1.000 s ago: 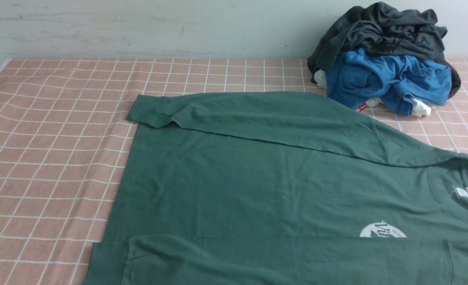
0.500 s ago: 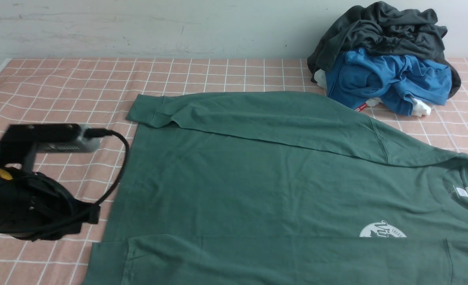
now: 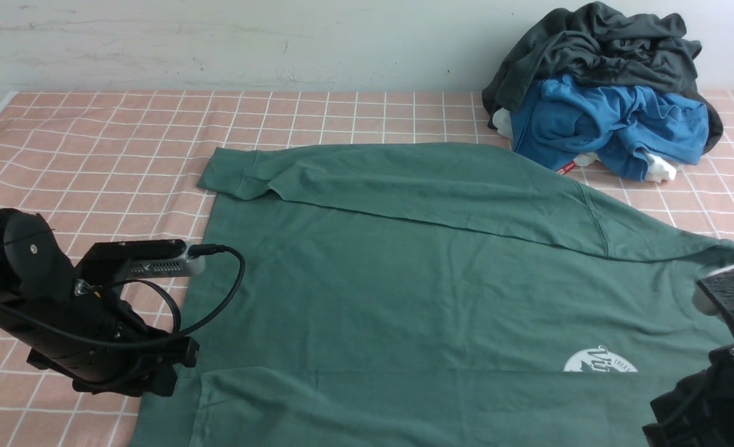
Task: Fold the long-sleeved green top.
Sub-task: Use the left arm to clamp the cuff closest to it
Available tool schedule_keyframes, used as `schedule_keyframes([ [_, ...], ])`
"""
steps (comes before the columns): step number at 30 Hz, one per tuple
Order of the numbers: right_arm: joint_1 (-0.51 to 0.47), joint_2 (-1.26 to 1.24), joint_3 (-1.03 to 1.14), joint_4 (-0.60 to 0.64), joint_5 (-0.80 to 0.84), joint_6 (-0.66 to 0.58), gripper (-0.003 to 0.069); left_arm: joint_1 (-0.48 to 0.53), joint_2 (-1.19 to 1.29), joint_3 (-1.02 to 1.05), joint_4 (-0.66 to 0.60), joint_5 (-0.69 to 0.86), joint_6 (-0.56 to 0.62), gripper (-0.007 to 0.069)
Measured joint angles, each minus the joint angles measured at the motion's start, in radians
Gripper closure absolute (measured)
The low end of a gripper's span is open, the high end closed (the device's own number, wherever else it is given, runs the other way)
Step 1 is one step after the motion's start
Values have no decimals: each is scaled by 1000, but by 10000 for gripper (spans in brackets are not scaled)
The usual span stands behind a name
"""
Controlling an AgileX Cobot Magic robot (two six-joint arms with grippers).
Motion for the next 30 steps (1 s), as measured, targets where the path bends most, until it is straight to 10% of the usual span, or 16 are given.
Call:
schedule_keyframes([
  [19,0,0,0,43,-11,-15,673,0,43,-3,42,-20,-42,393],
  [30,0,0,0,61,-18,-18,673,0,35,-63,33,16,-17,617],
])
